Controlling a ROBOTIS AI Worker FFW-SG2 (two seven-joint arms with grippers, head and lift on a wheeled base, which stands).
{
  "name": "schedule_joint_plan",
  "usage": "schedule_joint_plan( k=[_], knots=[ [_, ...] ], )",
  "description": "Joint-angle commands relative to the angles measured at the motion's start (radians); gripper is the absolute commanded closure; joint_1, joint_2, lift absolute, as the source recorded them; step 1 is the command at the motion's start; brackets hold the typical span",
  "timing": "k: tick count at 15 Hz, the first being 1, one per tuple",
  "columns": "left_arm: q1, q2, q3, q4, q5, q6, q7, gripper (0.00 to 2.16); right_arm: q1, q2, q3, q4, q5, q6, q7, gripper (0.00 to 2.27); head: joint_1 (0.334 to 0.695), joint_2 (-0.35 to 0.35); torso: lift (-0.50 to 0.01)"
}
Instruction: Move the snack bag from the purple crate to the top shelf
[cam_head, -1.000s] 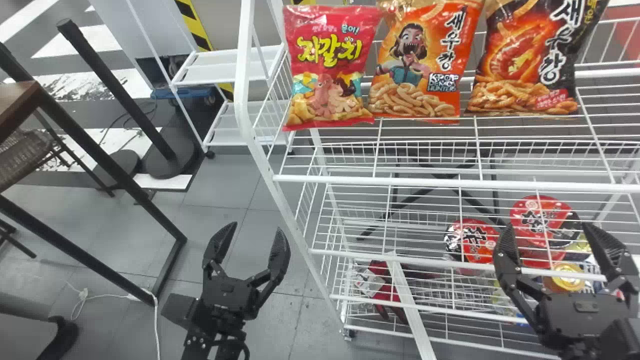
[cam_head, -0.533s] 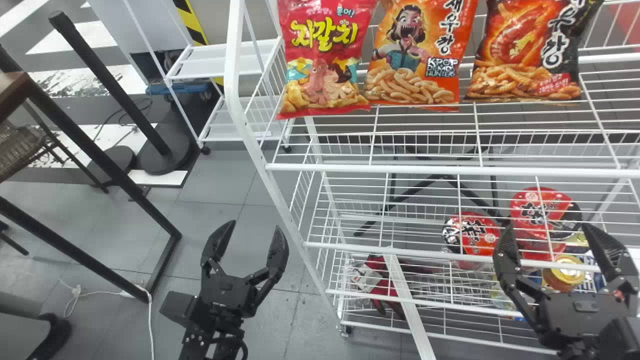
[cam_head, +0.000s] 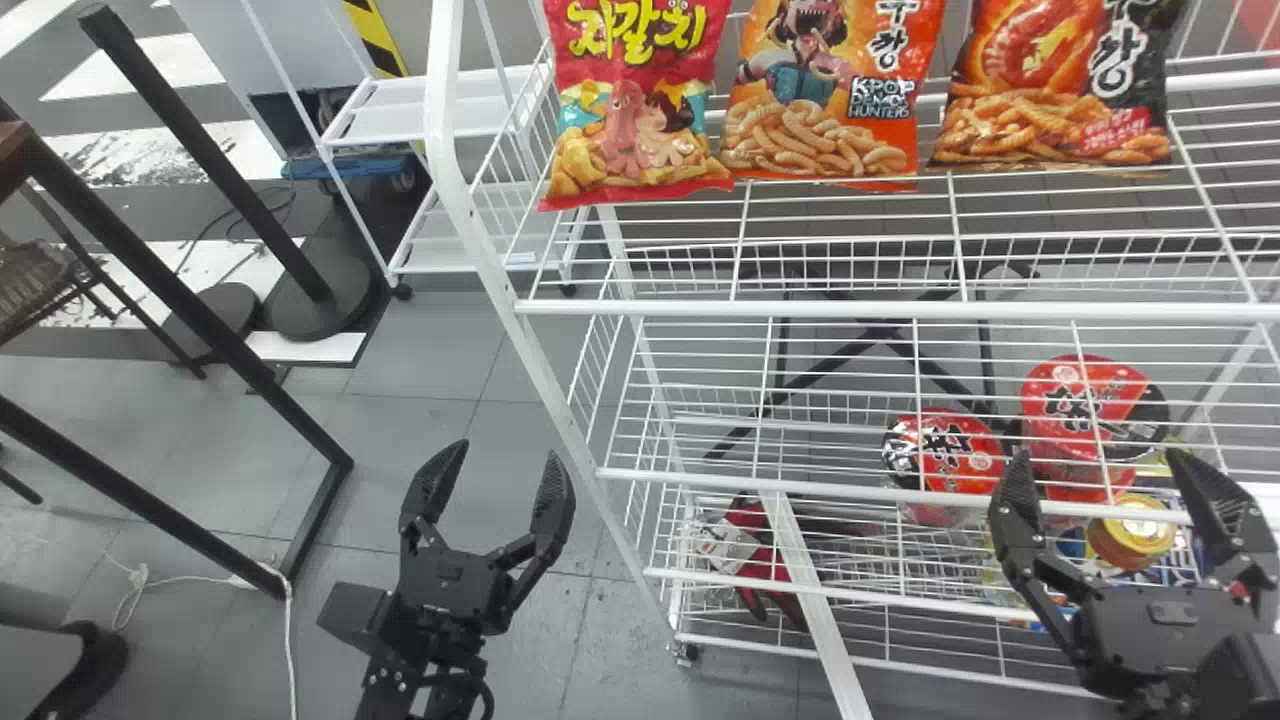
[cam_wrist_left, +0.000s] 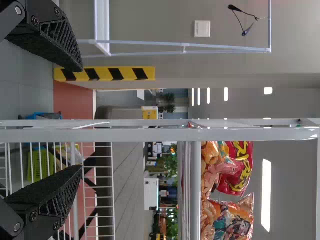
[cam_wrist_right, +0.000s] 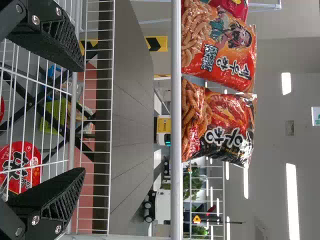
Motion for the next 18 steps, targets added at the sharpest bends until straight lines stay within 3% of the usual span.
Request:
schedule_joint_plan(
  k=[1, 18],
  knots=[
    [0.000, -0.001, 0.000, 0.000, 0.001, 0.000, 0.001, 0.13, 0.000, 0.004, 0.000, 0.002, 0.000, -0.002, -0.003, 0.11, 0.695, 0.260, -0.188],
    [0.028, -0.090, 0.048, 0.021, -0.074, -0.015, 0.004, 0.13, -0.005, 0.004, -0.032, 0.100, -0.005, -0.189, -0.011, 0.10, 0.695, 0.229, -0.255]
  ],
)
